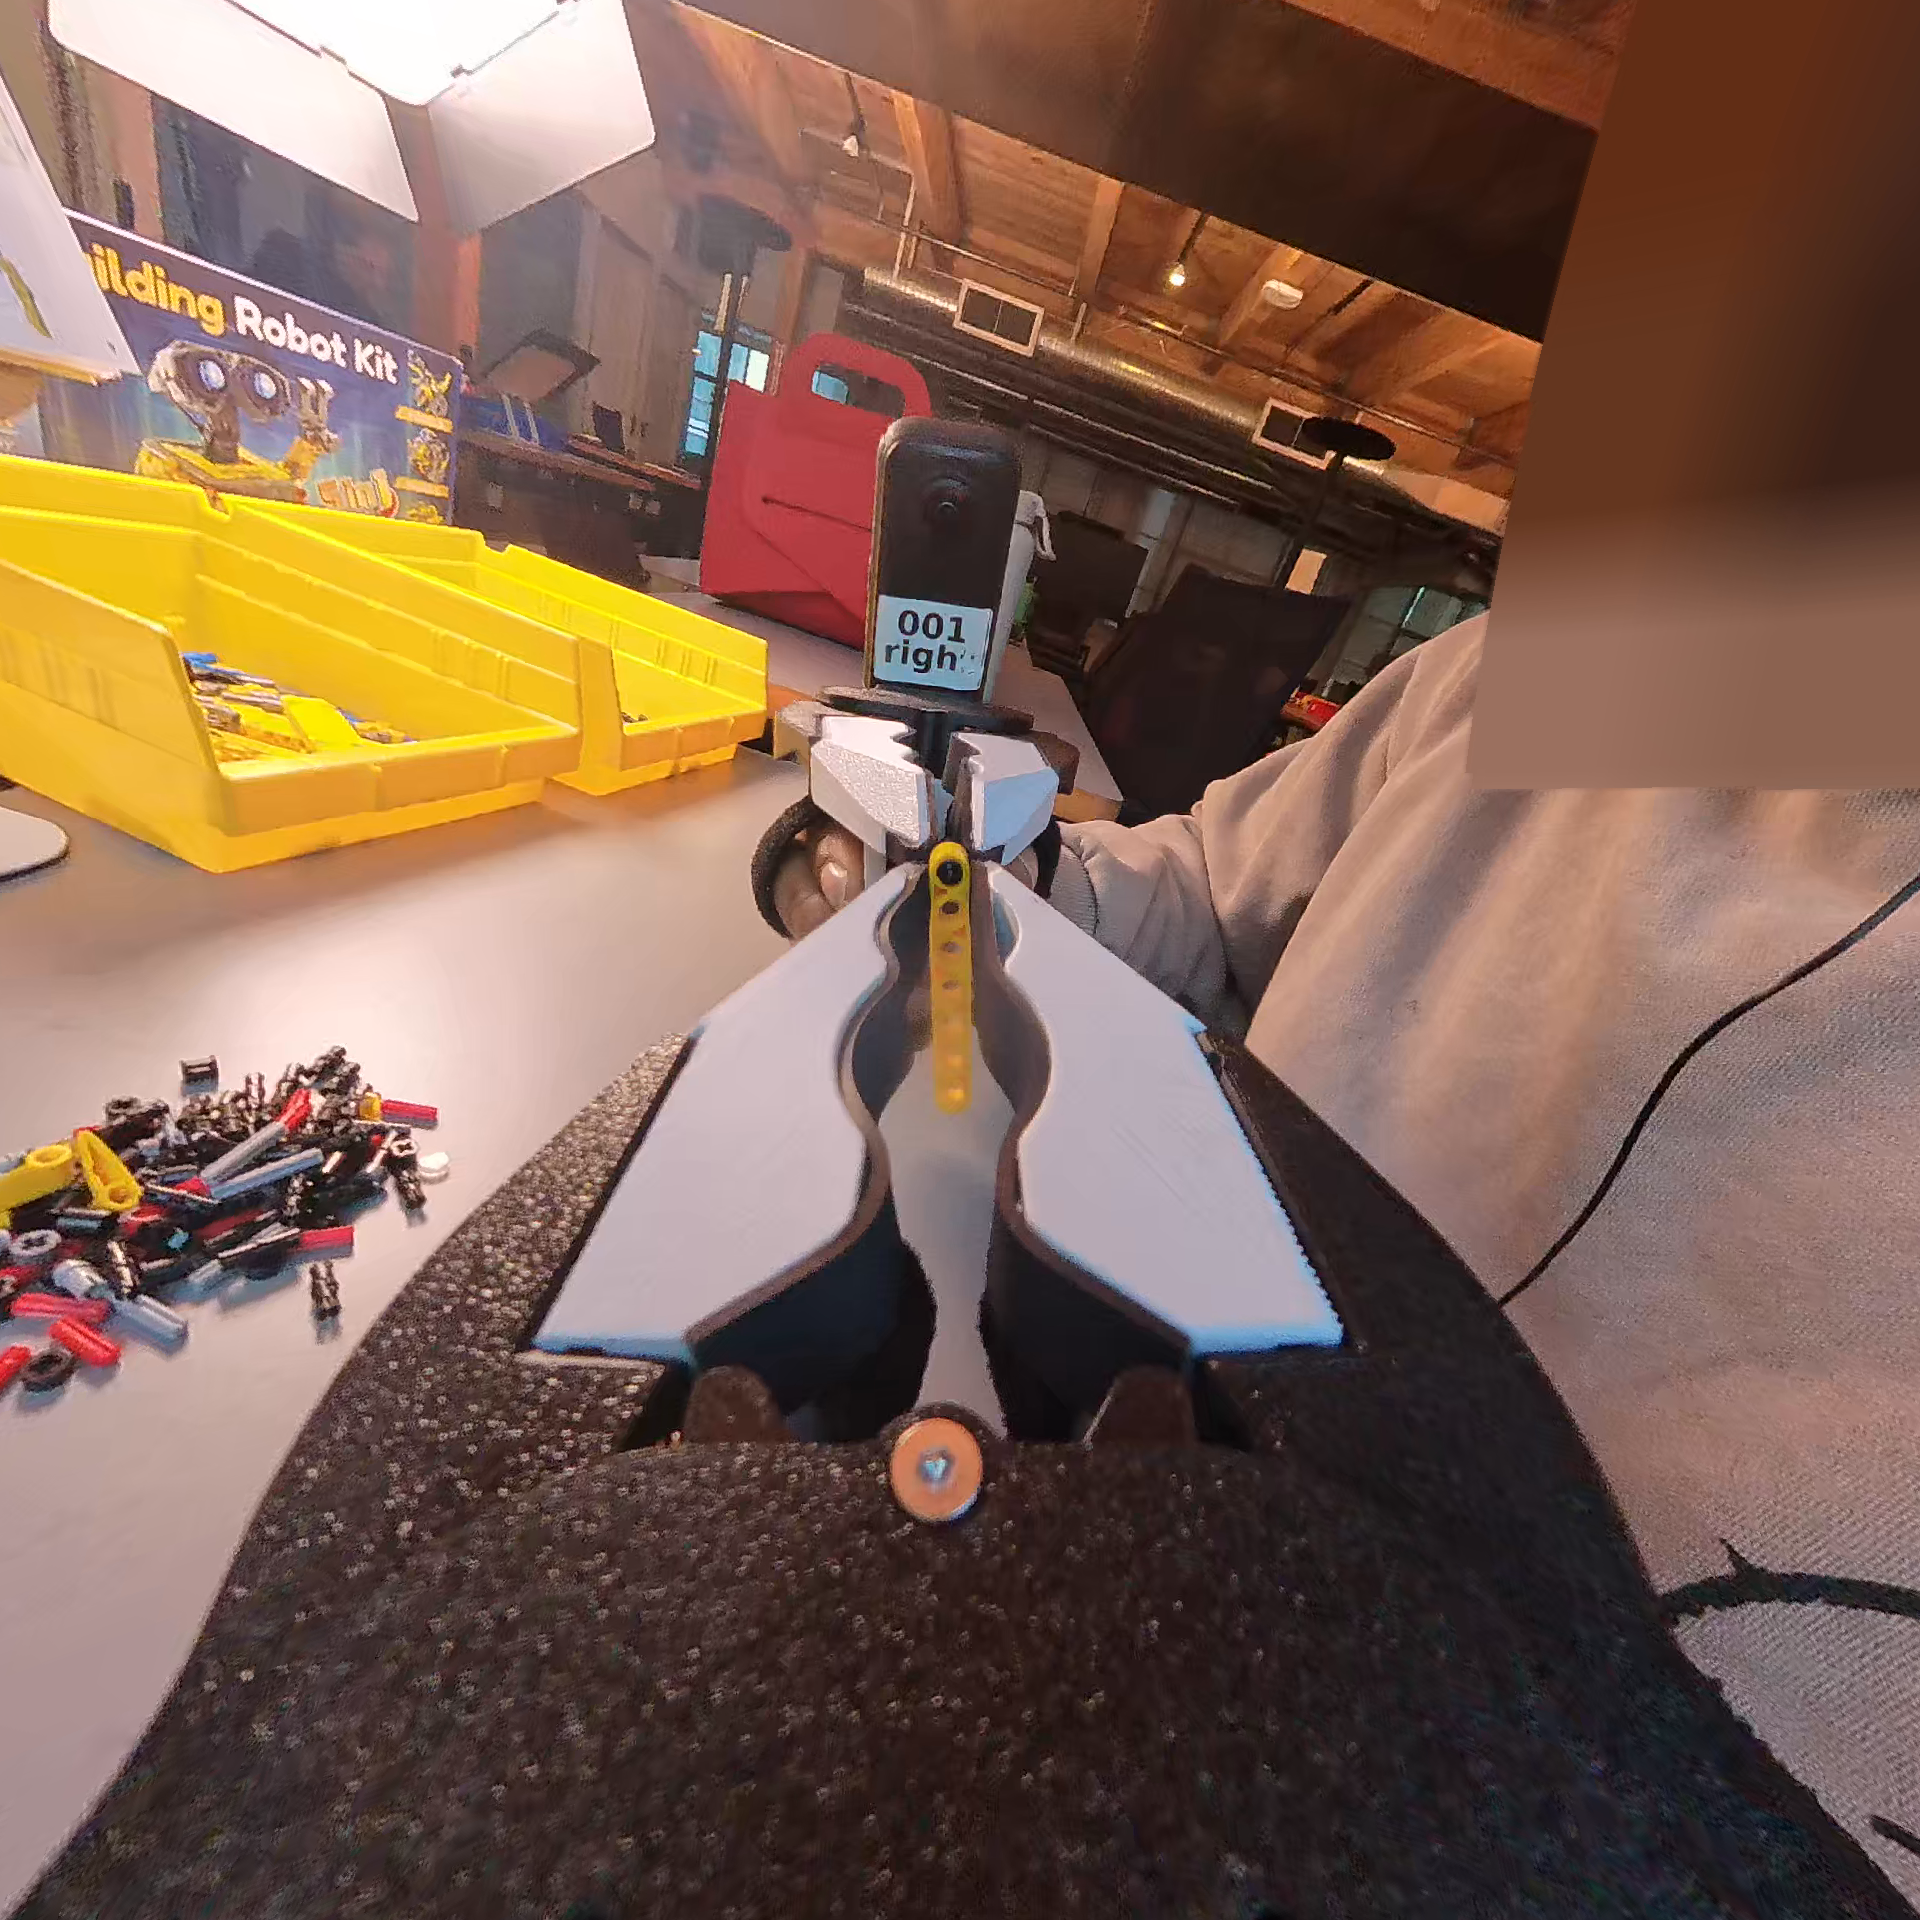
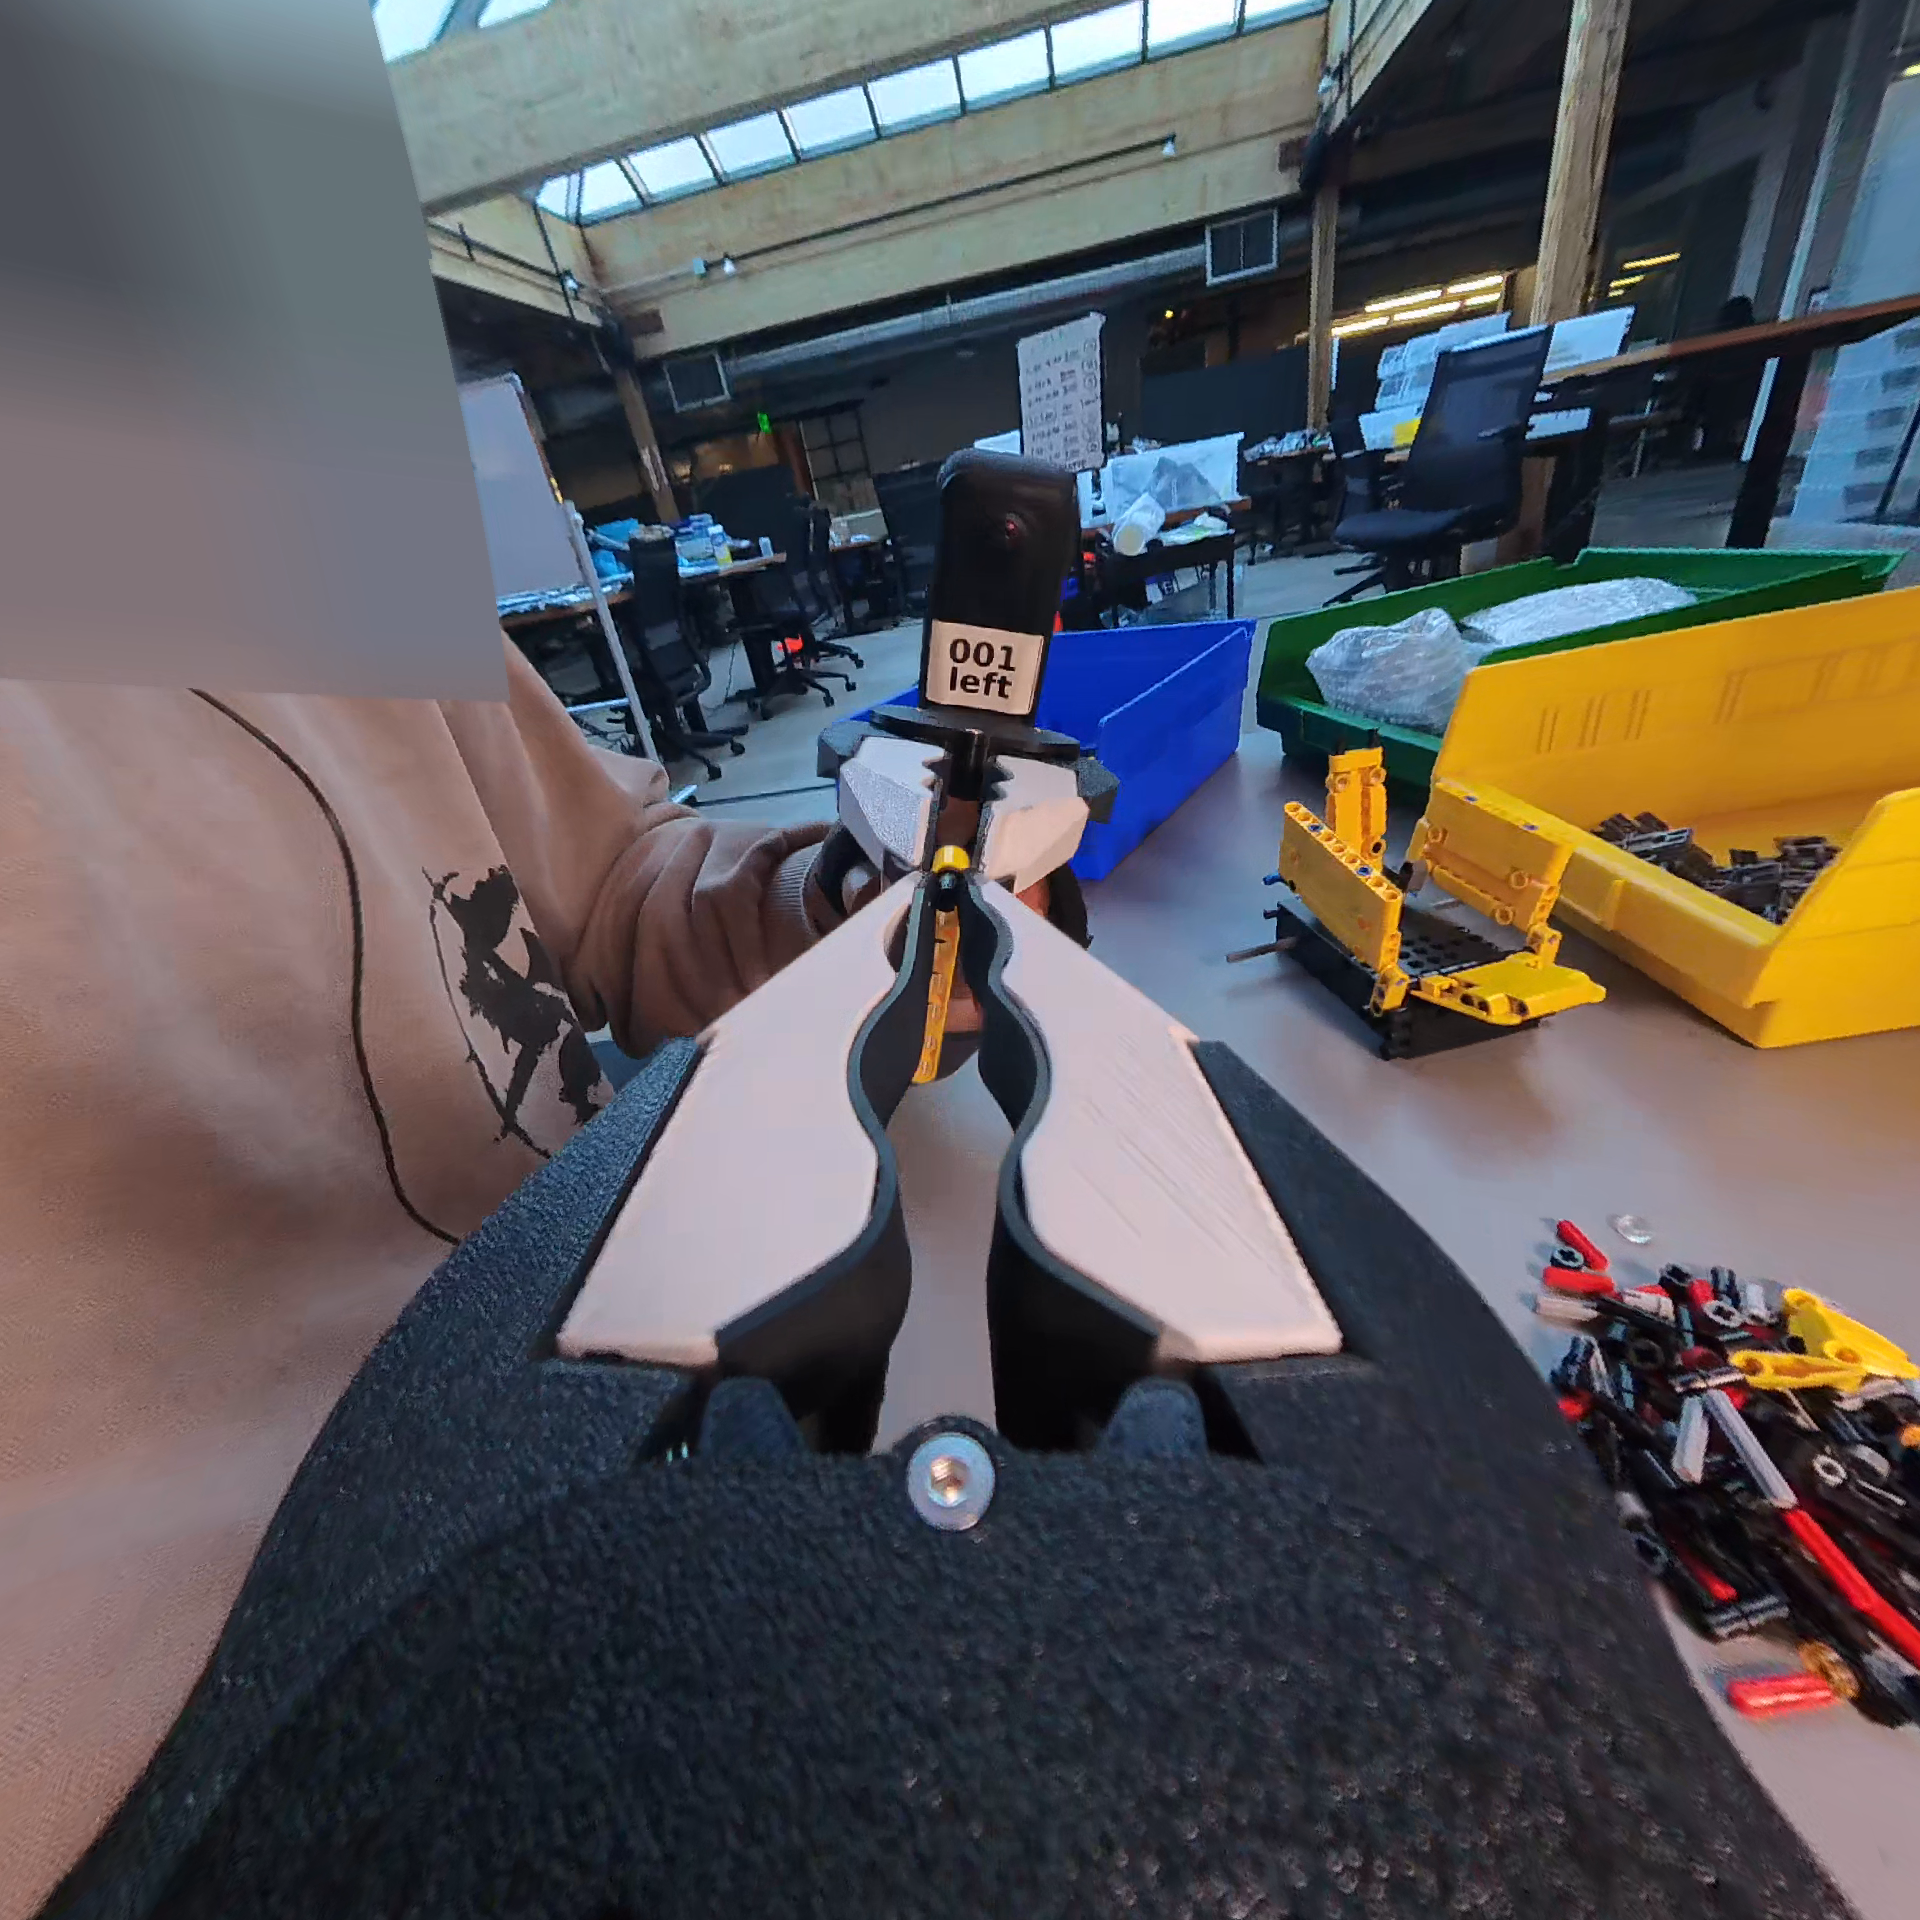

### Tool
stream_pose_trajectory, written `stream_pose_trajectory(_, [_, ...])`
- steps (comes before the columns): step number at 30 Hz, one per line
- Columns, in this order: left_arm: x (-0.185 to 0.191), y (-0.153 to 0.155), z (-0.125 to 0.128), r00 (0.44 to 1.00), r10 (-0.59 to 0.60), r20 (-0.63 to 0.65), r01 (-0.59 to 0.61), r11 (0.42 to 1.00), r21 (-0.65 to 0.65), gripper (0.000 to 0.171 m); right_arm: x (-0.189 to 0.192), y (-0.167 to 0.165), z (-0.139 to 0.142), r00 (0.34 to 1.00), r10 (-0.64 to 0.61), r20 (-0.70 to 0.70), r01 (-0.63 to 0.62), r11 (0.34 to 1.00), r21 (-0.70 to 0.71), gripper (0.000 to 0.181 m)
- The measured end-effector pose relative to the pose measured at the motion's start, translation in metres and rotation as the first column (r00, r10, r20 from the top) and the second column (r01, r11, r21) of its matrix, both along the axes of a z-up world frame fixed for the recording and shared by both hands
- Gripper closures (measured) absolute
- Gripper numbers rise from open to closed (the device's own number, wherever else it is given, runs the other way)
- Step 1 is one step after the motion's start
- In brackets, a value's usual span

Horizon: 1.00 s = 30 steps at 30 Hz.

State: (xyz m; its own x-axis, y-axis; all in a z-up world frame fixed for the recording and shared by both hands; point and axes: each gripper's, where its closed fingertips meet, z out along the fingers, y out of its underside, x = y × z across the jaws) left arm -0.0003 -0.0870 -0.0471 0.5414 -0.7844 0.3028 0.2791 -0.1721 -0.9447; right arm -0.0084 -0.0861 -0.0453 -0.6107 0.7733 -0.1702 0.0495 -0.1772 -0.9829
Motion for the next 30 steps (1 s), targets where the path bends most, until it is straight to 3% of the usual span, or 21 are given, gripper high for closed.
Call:
stream_pose_trajectory(7, [-0.002, -0.003, 0.005, 0.999, 0.018, -0.026, -0.017, 0.999, 0.032, 0.166, 0.002, -0.001, 0.002, 0.999, 0.031, -0.017, -0.032, 0.999, -0.014, 0.179])
stream_pose_trajectory(9, [-0.061, -0.011, 0.044, 0.972, 0.122, 0.200, -0.145, 0.984, 0.103, 0.168, 0.010, 0.034, 0.011, 0.998, -0.049, -0.043, 0.044, 0.991, -0.124, 0.181])
stream_pose_trajectory(10, [-0.084, -0.017, 0.051, 0.960, 0.194, 0.202, -0.224, 0.965, 0.138, 0.167, 0.014, 0.052, 0.008, 0.995, -0.094, -0.033, 0.088, 0.986, -0.138, 0.180])
stream_pose_trajectory(13, [-0.073, -0.009, 0.036, 0.970, 0.217, 0.108, -0.230, 0.965, 0.126, 0.166, 0.001, 0.031, -0.008, 0.997, -0.081, 0.014, 0.081, 0.996, -0.024, 0.179])
stream_pose_trajectory(16, [-0.076, 0.002, 0.028, 0.971, 0.220, 0.097, -0.227, 0.971, 0.076, 0.165, -0.018, 0.059, -0.023, 0.979, -0.188, 0.081, 0.181, 0.980, 0.080, 0.178])
stream_pose_trajectory(19, [-0.083, 0.015, 0.002, 0.958, 0.285, 0.024, -0.285, 0.959, -0.002, 0.165, -0.033, 0.113, -0.056, 0.902, -0.411, 0.129, 0.355, 0.879, 0.319, 0.178])
stream_pose_trajectory(22, [-0.072, 0.020, -0.007, 0.965, 0.262, 0.023, -0.262, 0.965, -0.030, 0.165, -0.047, 0.137, -0.084, 0.858, -0.491, 0.149, 0.373, 0.796, 0.476, 0.178])
stream_pose_trajectory(26, [-0.060, 0.026, -0.023, 0.961, 0.264, -0.079, -0.267, 0.963, -0.023, 0.165, -0.058, 0.150, -0.128, 0.815, -0.543, 0.203, 0.308, 0.702, 0.642, 0.172])
stream_pose_trajectory(28, [-0.056, 0.027, -0.030, 0.953, 0.274, -0.132, -0.277, 0.961, -0.007, 0.165, -0.058, 0.148, -0.128, 0.817, -0.540, 0.199, 0.308, 0.703, 0.641, 0.160])
stream_pose_trajectory(30, [-0.052, 0.027, -0.031, 0.950, 0.273, -0.149, -0.274, 0.962, 0.009, 0.165, -0.056, 0.138, -0.103, 0.849, -0.505, 0.154, 0.345, 0.752, 0.562, 0.156])
